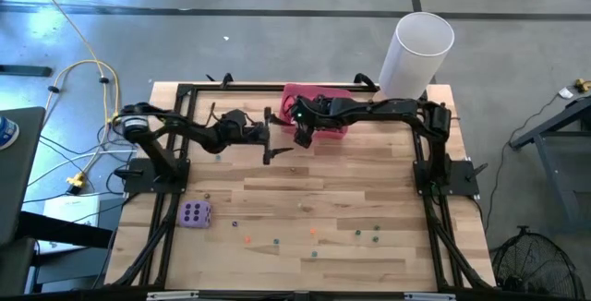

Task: Pick & Place Dice
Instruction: Put the large pink dice into the pink bin

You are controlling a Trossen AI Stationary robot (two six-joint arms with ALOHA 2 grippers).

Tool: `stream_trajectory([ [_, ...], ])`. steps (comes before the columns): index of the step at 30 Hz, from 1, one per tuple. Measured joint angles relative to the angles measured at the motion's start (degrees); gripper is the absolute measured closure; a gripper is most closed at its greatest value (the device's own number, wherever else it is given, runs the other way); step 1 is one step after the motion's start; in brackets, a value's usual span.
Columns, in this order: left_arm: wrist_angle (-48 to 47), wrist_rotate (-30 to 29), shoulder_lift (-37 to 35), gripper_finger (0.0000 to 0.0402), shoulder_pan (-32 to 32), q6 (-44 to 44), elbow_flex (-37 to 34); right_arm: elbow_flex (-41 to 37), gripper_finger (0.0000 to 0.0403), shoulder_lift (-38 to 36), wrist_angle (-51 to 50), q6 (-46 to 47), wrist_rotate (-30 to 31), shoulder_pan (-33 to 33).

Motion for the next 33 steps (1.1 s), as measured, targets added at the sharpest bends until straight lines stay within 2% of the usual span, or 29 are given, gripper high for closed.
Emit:
stream_trajectory([
  [6, 9.99, -2.58, 5.53, 0.0049, 1.59, 0.58, 0.21, 0.0, 0.0003, 0.0, 0.07, -0.06, -0.77, -0.21],
  [8, 12.3, -3.17, 6.52, 0.0049, 2.22, -1.62, 0.2, 0.0, 0.0003, -0.05, 0.27, -0.07, -1.16, -0.21],
  [15, 13.69, -2.76, 7.21, 0.0049, 4.1, -7.23, 0.63, 0.09, 0.0003, -0.17, 0.74, 0.03, -0.73, -0.29],
  [21, 14.95, 2.87, 7.21, 0.0049, 4.96, -8.98, 0.72, 0.09, 0.0003, -0.2, 0.39, 0.13, -1.6, -0.1],
  [27, 15.12, 0.06, 7.16, 0.0049, 6.75, -12.67, 0.74, 0.08, 0.0003, -0.17, -0.2, -0.43, -0.5, -0.27],
  [33, 16.52, -12.16, 6.92, 0.0049, 8.22, -17.77, 0.96, -0.02, 0.0003, 0.08, -0.38, -0.89, -2.15, 0.33],
])
